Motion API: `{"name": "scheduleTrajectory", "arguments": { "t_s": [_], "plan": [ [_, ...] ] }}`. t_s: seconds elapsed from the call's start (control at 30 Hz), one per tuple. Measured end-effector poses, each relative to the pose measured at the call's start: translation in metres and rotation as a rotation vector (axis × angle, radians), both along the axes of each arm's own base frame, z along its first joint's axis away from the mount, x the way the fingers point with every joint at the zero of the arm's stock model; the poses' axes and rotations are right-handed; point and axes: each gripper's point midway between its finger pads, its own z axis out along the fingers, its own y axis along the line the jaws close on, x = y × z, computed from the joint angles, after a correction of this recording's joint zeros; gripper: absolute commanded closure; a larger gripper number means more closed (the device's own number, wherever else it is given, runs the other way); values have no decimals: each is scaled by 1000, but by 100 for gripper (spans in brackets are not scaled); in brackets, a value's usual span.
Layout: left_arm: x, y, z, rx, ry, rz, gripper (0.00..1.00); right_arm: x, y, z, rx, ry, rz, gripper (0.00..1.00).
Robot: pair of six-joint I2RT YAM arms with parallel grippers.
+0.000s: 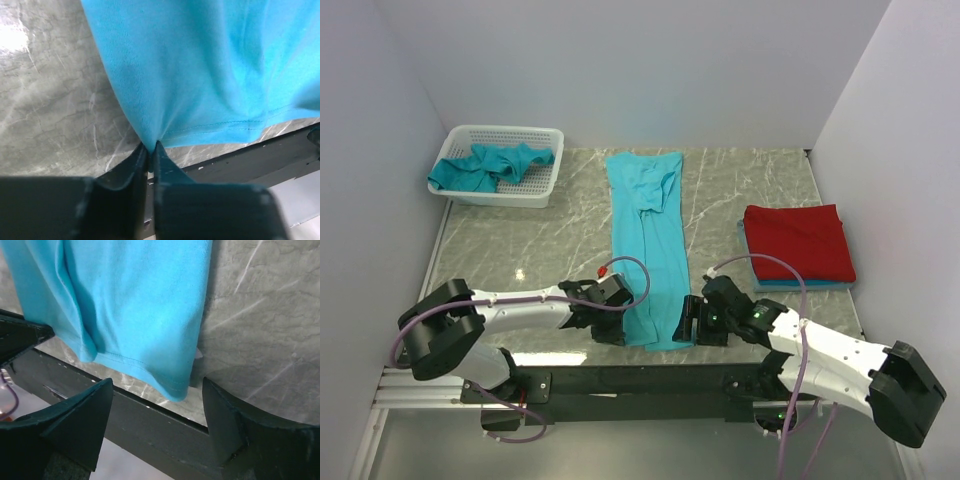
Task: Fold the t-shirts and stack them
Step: Fold the tshirt
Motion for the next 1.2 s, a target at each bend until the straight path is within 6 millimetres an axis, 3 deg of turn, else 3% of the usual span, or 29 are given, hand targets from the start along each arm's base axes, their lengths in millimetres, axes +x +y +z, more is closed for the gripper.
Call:
{"name": "scheduleTrajectory", "arguments": {
  "t_s": [0.07,0.27,0.37,0.43,0.5,0.6,0.93,1.1,1.2],
  "plan": [
    [0,0,0,-4,-1,0,99,0,1,0,13,0,-13,26],
    [-1,-1,0,-11,-2,-3,99,-6,4,-2,68,10,-33,38],
    [-1,-1,0,-20,-5,-2,99,-8,3,-5,64,21,-37,58],
    [-3,-1,1,-31,-3,0,99,-11,0,-10,51,38,-47,80],
    [-4,-1,1,-43,-3,2,99,-14,-3,-15,38,51,-57,92],
    [-7,0,1,-70,0,10,99,-15,-3,-16,45,59,-71,100],
    [-22,8,1,-107,24,18,99,-32,3,-12,84,43,-21,100],
    [-18,8,6,-85,11,26,99,-24,2,-6,61,-4,-25,100],
    [-11,3,15,-89,-12,32,99,-10,9,10,64,-59,-27,100]
  ]
}}
